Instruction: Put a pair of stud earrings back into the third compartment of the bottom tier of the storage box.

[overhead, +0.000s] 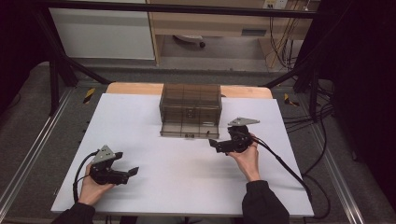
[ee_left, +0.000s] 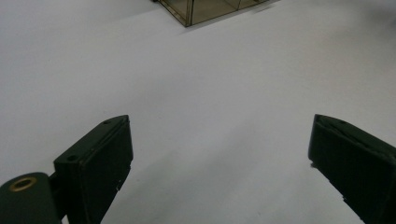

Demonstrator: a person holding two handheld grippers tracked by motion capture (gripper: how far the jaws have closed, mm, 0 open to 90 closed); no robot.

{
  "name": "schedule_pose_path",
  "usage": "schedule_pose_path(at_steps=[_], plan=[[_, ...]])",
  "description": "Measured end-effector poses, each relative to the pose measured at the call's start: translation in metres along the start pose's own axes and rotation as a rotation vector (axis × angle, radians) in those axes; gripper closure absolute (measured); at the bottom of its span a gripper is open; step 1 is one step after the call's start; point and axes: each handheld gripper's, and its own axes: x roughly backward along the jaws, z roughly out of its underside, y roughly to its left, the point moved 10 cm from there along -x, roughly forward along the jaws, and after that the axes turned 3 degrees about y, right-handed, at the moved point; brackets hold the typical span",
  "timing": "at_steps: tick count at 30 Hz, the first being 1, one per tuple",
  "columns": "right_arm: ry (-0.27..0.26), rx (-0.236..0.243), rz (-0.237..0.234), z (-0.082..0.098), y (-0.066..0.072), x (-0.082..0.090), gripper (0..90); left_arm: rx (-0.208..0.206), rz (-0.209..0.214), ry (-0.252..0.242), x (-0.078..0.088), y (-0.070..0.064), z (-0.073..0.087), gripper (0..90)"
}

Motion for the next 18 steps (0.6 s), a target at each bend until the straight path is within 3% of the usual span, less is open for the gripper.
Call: schedule_pose_path(at_steps=[18], plan=[[0.013,0.026,-0.031,0.054,0.003,0.029,0.7,-0.003,0.000,0.002,0.000,-0.001,0.000,6.2]])
